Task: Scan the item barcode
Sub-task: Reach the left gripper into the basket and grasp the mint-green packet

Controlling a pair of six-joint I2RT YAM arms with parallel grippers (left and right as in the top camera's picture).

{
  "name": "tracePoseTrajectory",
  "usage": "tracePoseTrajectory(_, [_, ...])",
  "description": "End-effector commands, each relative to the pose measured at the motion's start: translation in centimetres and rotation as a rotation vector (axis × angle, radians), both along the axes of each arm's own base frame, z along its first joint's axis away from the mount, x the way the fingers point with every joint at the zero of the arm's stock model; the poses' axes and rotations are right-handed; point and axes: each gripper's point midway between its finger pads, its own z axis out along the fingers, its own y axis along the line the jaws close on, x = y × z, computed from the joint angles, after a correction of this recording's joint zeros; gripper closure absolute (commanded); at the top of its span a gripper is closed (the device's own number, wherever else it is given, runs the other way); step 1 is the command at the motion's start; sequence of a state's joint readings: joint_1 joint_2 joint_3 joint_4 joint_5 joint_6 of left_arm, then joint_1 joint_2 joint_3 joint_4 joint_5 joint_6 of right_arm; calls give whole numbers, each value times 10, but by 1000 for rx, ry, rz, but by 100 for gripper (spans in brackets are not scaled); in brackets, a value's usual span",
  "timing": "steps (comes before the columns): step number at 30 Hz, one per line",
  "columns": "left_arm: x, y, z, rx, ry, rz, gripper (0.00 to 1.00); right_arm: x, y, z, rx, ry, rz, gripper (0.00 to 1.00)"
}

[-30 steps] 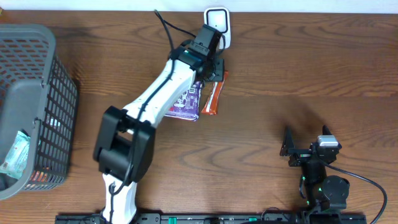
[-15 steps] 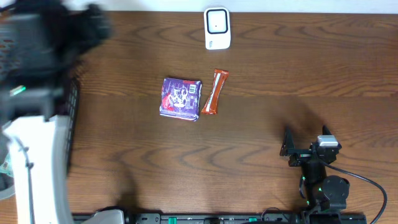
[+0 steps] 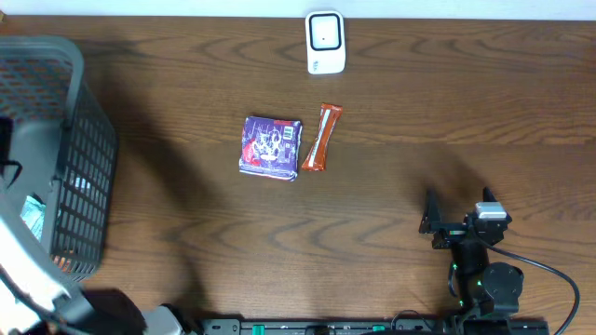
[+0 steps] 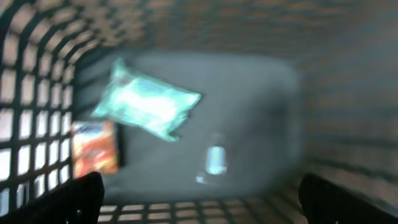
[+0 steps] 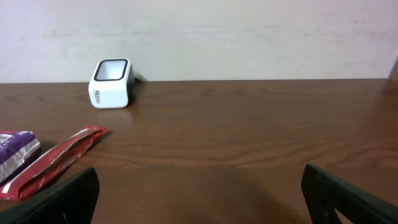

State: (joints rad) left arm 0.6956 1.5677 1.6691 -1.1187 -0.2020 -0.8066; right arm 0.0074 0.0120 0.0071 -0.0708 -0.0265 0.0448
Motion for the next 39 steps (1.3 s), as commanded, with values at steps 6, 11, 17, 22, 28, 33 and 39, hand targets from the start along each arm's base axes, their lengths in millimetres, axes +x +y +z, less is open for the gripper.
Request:
tracePoseTrajectory(6, [-22, 30, -96, -157, 190, 272, 0, 0, -1, -1, 10, 0, -6, 1])
tracePoseTrajectory(11, [-22, 42, -130, -199, 228, 328, 0, 0, -1, -1, 10, 0, -6, 1])
tracePoseTrajectory(17, [-13, 53, -158, -208, 240, 332, 0, 0, -1, -1, 10, 0, -6, 1])
tracePoseTrajectory(22, [-9, 57, -177, -219, 256, 332, 0, 0, -1, -1, 10, 0, -6, 1])
tracePoseTrajectory(28, [-12, 55, -201, -255, 306, 331, 1, 0, -1, -1, 10, 0, -6, 1])
tracePoseTrajectory(33, [-15, 53, -217, -277, 353, 314, 3, 0, -1, 0, 10, 0, -6, 1])
tracePoseTrajectory(39, [-17, 51, -227, -293, 375, 313, 26, 0, -1, 0, 10, 0, -6, 1])
